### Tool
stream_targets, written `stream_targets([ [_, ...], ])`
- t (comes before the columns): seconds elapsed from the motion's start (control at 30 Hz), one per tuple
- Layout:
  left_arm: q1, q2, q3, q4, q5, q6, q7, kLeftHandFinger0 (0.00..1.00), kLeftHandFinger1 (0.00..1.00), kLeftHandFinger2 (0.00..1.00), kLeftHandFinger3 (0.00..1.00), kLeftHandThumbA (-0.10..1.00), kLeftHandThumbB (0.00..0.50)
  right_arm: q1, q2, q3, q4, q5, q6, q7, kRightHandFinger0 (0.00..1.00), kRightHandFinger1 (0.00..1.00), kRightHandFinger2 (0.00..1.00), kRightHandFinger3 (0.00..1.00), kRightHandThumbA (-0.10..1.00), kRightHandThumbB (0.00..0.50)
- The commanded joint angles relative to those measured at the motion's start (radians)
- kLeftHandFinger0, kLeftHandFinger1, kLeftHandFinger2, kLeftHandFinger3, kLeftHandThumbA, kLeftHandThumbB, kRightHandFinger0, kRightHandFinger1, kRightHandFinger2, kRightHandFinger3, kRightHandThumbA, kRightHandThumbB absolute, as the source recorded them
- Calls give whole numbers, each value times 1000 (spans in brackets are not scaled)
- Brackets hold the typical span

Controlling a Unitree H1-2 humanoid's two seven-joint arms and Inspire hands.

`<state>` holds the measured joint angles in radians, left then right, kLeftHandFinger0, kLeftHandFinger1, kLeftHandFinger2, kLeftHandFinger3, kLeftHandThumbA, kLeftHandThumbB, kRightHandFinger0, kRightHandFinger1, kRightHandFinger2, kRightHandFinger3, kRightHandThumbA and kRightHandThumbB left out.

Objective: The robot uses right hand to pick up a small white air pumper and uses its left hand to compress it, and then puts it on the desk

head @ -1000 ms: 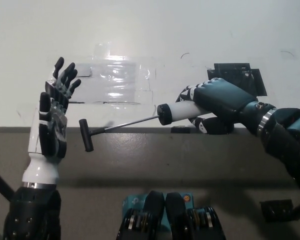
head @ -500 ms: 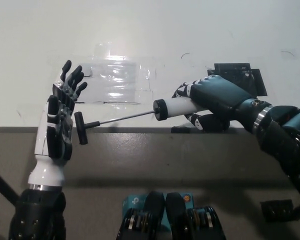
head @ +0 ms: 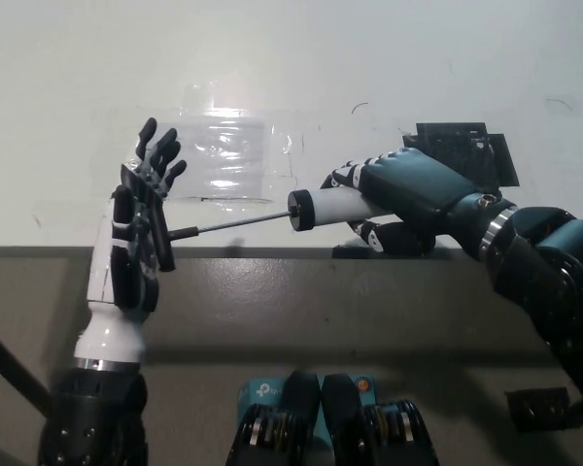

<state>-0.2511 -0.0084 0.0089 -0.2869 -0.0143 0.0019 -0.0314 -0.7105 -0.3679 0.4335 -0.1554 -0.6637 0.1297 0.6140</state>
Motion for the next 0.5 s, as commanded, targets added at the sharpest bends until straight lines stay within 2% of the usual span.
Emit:
stream_targets([
  [0.0, -42, -17, -10, -14, 14, -9, 16, 1000, 1000, 1000, 1000, 1000, 234, -66, 17, -11, -18, -17, 9, 1, 0, 432, 760, 716, -100, 150],
  [0.1, -52, -30, -12, -12, 16, -1, 18, 1000, 1000, 1000, 1000, 1000, 225, -67, 29, -11, -21, -21, 11, 1, 0, 414, 747, 682, -100, 153],
  [0.23, -62, -40, -14, -1, 24, -8, 19, 1000, 1000, 1000, 1000, 1000, 201, -78, 43, -4, -33, -37, 40, 25, 0, 413, 737, 712, -100, 158],
  [0.47, -76, -50, -19, 28, 38, -16, 19, 1000, 1000, 1000, 1000, 1000, 206, -92, 64, 9, -22, -56, 40, 34, 0, 415, 745, 753, -100, 158],
])
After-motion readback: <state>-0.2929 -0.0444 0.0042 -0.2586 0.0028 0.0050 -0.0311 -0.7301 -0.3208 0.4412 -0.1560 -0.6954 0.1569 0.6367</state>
